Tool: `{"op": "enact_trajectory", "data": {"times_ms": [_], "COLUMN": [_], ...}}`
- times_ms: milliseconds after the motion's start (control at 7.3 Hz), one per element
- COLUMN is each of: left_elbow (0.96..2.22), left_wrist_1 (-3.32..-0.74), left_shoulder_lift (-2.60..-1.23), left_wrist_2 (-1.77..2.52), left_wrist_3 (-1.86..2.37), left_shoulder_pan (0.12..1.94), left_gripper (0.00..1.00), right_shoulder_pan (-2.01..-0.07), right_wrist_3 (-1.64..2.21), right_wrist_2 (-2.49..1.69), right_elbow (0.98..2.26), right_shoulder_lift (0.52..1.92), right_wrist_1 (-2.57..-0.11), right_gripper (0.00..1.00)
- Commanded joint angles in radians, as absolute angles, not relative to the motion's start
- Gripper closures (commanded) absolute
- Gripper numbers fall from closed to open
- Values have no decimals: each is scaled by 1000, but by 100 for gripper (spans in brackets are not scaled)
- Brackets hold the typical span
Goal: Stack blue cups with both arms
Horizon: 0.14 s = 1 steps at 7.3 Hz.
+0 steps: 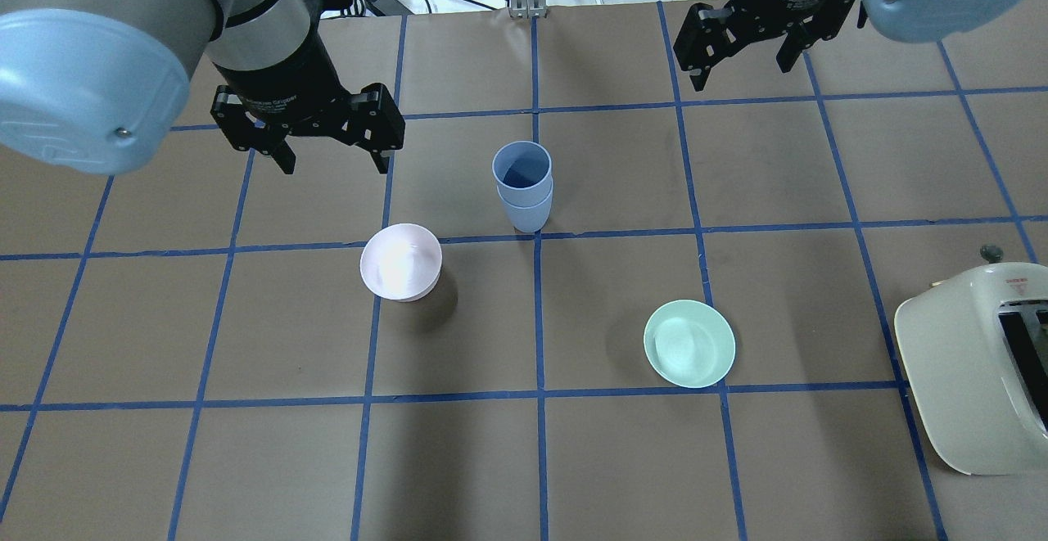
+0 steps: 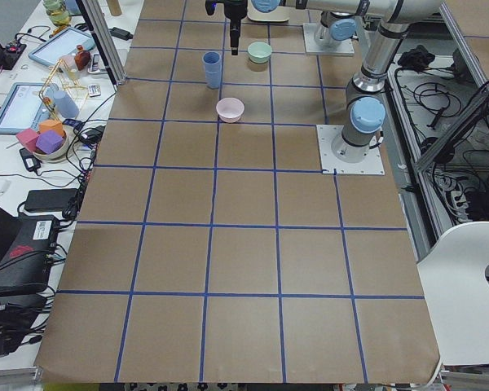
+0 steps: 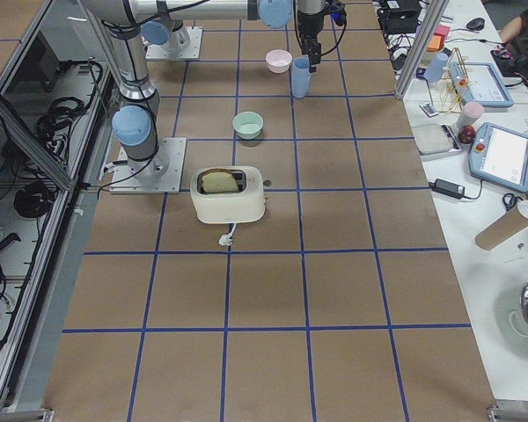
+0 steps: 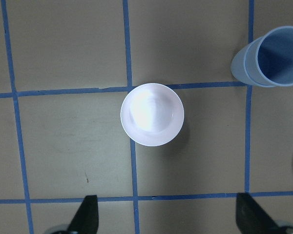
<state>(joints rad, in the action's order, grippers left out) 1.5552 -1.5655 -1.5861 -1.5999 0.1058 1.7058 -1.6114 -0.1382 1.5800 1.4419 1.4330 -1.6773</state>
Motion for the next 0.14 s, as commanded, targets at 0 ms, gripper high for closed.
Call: {"op": "enact_trajectory", "data": {"times_ms": [0], "left_elbow": [1554], "left_wrist_1": [-1565], "left_shoulder_lift": [-1586], "left_wrist_2": [-1600], "left_wrist_3": [106], "left_shoulder_pan": [1706], "left_gripper": [0], "right_shoulder_pan": [-1611], "right_wrist_3": [-132], "right_wrist_2": [1580], "right_elbow": [1442], "right_shoulder_lift": [1433], "right_wrist_1": [-1680], "right_gripper": [0]}}
